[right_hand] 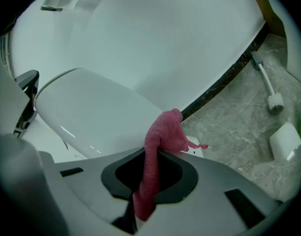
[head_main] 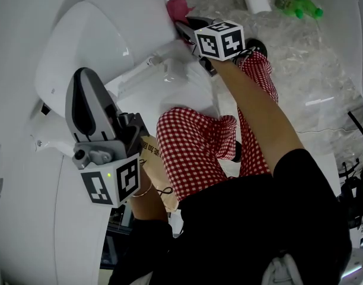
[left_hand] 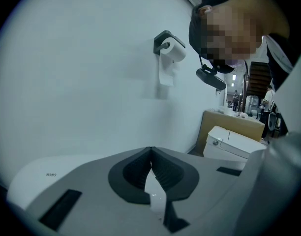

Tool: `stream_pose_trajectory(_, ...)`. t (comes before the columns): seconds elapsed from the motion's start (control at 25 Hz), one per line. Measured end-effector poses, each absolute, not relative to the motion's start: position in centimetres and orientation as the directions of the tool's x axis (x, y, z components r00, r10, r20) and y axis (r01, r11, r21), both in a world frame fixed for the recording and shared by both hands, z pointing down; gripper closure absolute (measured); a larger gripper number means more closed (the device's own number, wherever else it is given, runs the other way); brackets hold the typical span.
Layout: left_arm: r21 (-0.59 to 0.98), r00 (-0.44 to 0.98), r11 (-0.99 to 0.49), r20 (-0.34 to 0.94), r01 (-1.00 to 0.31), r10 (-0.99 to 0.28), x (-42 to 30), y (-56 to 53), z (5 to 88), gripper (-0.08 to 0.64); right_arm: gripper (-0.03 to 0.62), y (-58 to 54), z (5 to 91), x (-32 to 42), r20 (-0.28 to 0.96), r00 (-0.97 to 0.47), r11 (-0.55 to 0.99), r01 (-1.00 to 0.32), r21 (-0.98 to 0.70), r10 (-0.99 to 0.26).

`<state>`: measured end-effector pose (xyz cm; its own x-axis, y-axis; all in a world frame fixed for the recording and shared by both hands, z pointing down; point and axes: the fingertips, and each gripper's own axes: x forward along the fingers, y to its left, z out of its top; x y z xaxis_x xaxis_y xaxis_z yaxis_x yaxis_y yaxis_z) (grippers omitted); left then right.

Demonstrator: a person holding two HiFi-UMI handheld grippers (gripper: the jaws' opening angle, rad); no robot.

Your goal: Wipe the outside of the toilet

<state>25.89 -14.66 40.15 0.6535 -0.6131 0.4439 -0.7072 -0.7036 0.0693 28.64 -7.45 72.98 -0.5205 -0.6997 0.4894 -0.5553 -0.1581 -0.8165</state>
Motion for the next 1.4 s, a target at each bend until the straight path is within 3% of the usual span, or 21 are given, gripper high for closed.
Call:
stream_pose_trajectory(0.28, 0.062, 0.654, -0.705, 0.437, -0.706, -0.617, 26.1, -14.6, 39.9, 0.551, 0.537, -4.6, 74.1, 29.0, 0.543, -0.518, -0.166, -0.605, -0.779, -0.662)
stream_pose_trajectory(0.64, 0.071, 0.678, -0.722, 0.414, -0.689, -0.607, 28.3, -14.0, 38.4, 0.551, 0.537, -4.2, 70.3, 34.6, 0.537, -0.446, -0.168, -0.636, -0.753, -0.716)
stream_pose_trajectory(1.04, 0.068, 0.723, -0.764, 0.387, -0.642, -0.573, 33.7, -11.9, 36.3, 0.551, 0.538, -3.4, 61.3, 42.2, 0.501, -0.358, -0.063, -0.763, -0.643, -0.788)
stream_pose_trajectory(1.4, 0.055, 0.762, -0.816, 0.398, -0.575, -0.51, 40.7, -8.8, 32.6, 0.551, 0.538, -3.7, 47.9, 49.3, 0.355, -0.274, 0.031, -0.828, -0.56, -0.894)
